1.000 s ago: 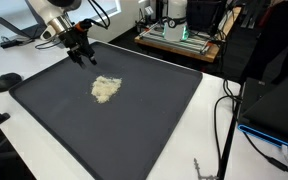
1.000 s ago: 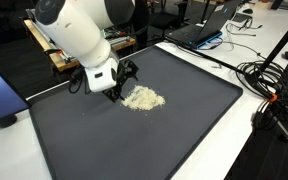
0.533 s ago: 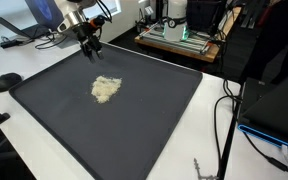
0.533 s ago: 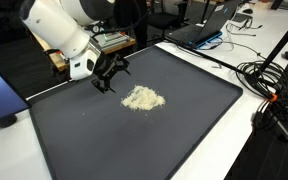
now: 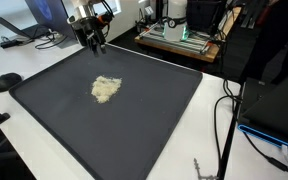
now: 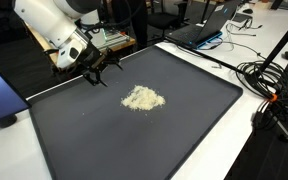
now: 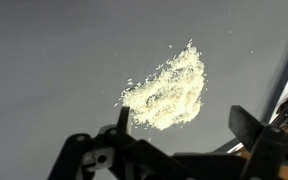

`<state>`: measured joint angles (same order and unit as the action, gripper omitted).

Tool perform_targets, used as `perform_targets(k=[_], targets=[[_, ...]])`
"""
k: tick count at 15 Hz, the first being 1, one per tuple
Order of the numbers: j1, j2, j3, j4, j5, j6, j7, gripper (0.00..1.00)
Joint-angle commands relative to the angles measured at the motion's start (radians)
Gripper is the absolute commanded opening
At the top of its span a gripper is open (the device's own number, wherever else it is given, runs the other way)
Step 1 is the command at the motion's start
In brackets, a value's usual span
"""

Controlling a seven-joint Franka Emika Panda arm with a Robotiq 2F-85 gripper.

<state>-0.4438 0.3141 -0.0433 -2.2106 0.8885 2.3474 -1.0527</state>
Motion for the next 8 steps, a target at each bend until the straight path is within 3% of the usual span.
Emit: perform_targets(k=[1, 8], targets=[[0.062, -0.063, -0.038, -0.070, 0.037, 0.030, -0.031, 1.00], [0.142, -0.171, -0.037, -0.211, 0.112, 0.222, -0.122, 1.00]])
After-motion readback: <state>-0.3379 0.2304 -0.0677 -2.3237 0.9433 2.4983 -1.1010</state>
